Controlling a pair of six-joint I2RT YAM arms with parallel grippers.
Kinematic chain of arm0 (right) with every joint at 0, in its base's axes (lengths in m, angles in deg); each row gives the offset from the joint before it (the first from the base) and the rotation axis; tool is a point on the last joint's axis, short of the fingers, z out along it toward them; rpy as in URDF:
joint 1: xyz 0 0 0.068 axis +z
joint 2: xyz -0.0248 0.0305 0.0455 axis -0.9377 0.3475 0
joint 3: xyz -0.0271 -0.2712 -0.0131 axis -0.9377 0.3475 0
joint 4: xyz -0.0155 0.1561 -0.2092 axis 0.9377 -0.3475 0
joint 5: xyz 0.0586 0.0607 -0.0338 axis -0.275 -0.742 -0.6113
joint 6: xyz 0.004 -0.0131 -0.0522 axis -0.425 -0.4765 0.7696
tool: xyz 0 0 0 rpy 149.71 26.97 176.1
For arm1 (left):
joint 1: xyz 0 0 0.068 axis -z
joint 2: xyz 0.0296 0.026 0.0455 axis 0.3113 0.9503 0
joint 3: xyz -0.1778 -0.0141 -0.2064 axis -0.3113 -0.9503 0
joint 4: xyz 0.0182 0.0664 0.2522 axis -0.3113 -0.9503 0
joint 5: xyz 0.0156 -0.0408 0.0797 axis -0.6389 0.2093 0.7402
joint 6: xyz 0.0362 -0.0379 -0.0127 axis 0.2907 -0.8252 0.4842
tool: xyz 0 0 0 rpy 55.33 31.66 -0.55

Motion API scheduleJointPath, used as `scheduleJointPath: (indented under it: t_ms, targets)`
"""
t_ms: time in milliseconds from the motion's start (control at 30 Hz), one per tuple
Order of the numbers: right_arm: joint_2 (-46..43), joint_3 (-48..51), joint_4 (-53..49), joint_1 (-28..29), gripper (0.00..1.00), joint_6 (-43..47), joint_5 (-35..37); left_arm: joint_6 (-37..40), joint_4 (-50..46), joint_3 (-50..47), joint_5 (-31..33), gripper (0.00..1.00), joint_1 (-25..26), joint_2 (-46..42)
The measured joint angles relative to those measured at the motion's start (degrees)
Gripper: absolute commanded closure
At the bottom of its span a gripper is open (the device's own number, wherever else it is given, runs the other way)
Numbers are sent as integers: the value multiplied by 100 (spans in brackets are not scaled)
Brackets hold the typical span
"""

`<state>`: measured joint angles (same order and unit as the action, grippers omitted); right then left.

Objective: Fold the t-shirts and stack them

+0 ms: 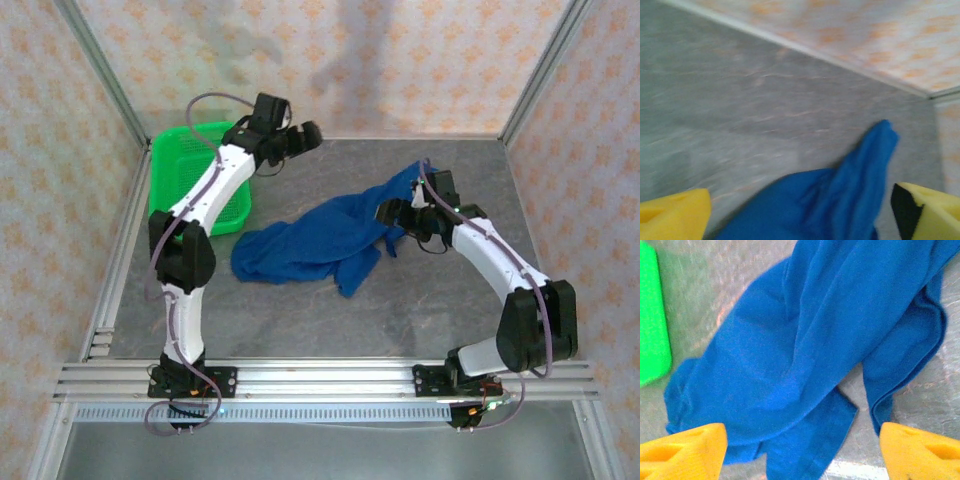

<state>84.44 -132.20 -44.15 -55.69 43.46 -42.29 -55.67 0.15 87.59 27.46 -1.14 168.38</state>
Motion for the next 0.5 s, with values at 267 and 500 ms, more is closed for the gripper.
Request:
scheduleJointPath:
  t_ms: [267, 500]
  targets:
    - [323, 83, -389, 199, 36, 90, 190, 162, -175, -1279, 417, 29, -291, -339]
    - [756, 83, -638, 249, 46, 210, 553, 341, -509, -1314, 813, 38, -610, -192]
